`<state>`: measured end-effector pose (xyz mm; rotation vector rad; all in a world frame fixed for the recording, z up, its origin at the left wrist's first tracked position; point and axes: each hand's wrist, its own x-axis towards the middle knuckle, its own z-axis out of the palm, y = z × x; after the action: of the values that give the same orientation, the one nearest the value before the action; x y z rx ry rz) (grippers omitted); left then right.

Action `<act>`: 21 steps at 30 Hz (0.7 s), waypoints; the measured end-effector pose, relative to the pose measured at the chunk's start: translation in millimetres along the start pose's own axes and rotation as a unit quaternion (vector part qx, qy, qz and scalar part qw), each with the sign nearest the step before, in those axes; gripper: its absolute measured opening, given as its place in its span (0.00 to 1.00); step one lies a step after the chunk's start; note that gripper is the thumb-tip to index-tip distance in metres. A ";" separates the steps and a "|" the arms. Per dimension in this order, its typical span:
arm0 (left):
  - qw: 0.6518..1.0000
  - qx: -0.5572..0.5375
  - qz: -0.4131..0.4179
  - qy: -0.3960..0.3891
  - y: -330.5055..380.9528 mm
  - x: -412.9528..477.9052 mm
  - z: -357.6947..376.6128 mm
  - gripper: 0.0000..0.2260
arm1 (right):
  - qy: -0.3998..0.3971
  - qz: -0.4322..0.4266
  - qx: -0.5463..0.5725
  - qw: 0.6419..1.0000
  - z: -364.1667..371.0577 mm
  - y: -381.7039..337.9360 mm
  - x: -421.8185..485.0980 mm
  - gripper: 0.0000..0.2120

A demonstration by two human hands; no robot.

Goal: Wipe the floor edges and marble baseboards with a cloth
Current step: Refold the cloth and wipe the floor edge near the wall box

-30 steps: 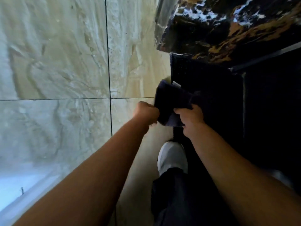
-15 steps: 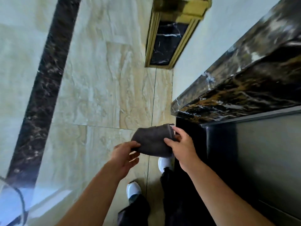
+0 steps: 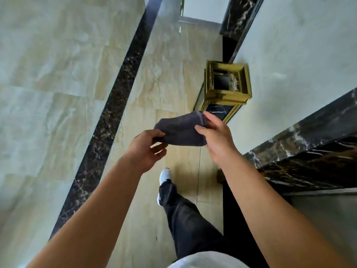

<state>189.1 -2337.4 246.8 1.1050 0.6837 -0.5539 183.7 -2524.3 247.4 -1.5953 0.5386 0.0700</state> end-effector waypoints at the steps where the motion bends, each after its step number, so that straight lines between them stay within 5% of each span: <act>1: 1.000 -0.003 0.010 -0.007 22.0 21.8 6.0 0.03 | -0.002 0.000 0.007 1.000 8.0 -11.2 28.5 0.24; 12: 0.995 -0.017 0.062 -0.081 260.7 183.3 54.9 0.07 | 0.006 0.021 0.055 0.998 98.6 -141.5 271.0 0.25; 21: 0.982 0.007 -0.012 -0.186 415.0 396.1 113.8 0.06 | 0.088 0.012 0.059 0.994 148.1 -207.5 478.5 0.26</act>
<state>773.8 -2323.2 242.1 0.9720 0.3678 -0.7638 725.9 -2524.3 250.0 -1.4863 0.6872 -0.0834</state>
